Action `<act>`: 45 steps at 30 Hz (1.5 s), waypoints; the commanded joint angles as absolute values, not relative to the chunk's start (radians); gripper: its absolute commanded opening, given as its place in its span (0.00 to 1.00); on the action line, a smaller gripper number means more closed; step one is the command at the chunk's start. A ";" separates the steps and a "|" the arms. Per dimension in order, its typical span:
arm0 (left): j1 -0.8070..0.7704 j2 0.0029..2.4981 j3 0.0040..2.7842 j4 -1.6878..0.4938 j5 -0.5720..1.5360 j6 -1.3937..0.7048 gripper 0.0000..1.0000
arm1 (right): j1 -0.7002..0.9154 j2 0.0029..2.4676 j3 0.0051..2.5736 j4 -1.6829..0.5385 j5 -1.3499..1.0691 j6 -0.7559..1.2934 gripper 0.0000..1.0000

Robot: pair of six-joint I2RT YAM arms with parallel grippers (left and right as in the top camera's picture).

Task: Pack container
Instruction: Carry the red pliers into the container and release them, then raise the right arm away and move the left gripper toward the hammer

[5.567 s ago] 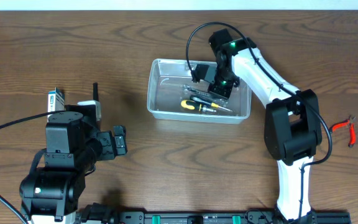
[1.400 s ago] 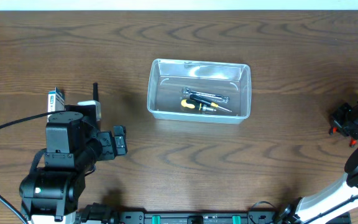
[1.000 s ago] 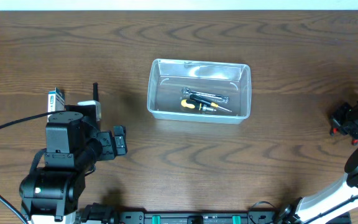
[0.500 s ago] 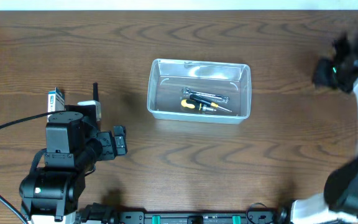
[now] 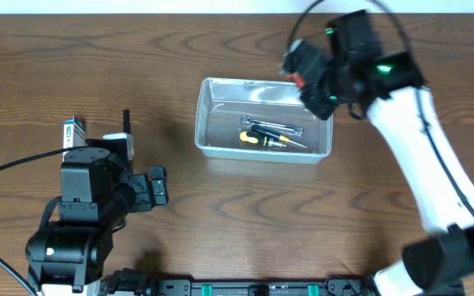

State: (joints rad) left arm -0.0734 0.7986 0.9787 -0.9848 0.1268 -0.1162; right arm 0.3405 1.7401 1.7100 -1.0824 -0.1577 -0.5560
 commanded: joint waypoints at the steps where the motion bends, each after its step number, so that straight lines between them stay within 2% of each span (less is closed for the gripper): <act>1: -0.075 0.796 0.997 -0.987 0.119 -0.125 0.98 | 0.362 1.845 1.699 -1.073 -0.160 -0.611 0.01; 15: -0.075 0.796 0.997 -0.987 0.119 -0.125 0.98 | 0.368 2.145 1.699 -1.083 -0.270 -0.610 0.01; 16: -0.075 0.796 0.997 -0.987 0.119 -0.125 0.98 | 0.368 2.149 1.699 -1.086 -0.270 -0.609 0.03; 19: -0.075 0.796 0.997 -0.987 0.119 -0.125 0.98 | 0.367 2.153 1.699 -1.081 -0.266 -0.607 0.20; 21: -0.075 0.796 0.997 -0.987 0.118 -0.125 0.98 | 0.366 2.152 1.699 -1.078 -0.255 -0.607 0.24; 24: -0.075 0.796 0.997 -0.987 0.118 -0.125 0.98 | 0.365 2.152 1.701 -1.082 -0.231 -0.585 0.43; 31: -0.075 0.800 1.037 -1.010 0.118 -0.126 0.98 | 0.365 2.122 1.822 -1.160 -0.137 -0.516 0.45; 37: -0.068 0.922 1.295 -1.184 0.065 -0.126 0.98 | 0.338 1.993 2.043 -1.215 -0.040 -0.426 0.47; 38: -0.061 0.955 1.340 -1.219 0.047 -0.125 0.98 | 0.329 1.973 2.067 -1.215 -0.035 -0.411 0.50; 39: -0.048 1.005 1.396 -1.267 0.035 -0.124 0.98 | 0.308 1.939 2.100 -1.214 -0.025 -0.385 0.62; 40: -0.035 1.044 1.433 -1.299 0.035 -0.112 0.98 | 0.290 1.914 2.120 -1.212 -0.016 -0.361 0.86; 41: -0.021 1.084 1.463 -1.328 0.035 -0.097 0.98 | 0.263 1.885 2.140 -1.212 -0.005 -0.330 0.99; 45: 0.048 1.245 1.493 -1.358 0.035 -0.036 0.98 | 0.116 1.790 2.155 -1.224 -0.001 -0.191 0.99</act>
State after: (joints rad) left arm 0.0090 1.1439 1.4872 -1.3472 0.0628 -0.0887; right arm 0.2157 1.8492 2.1399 -1.2091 -0.0444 -0.3374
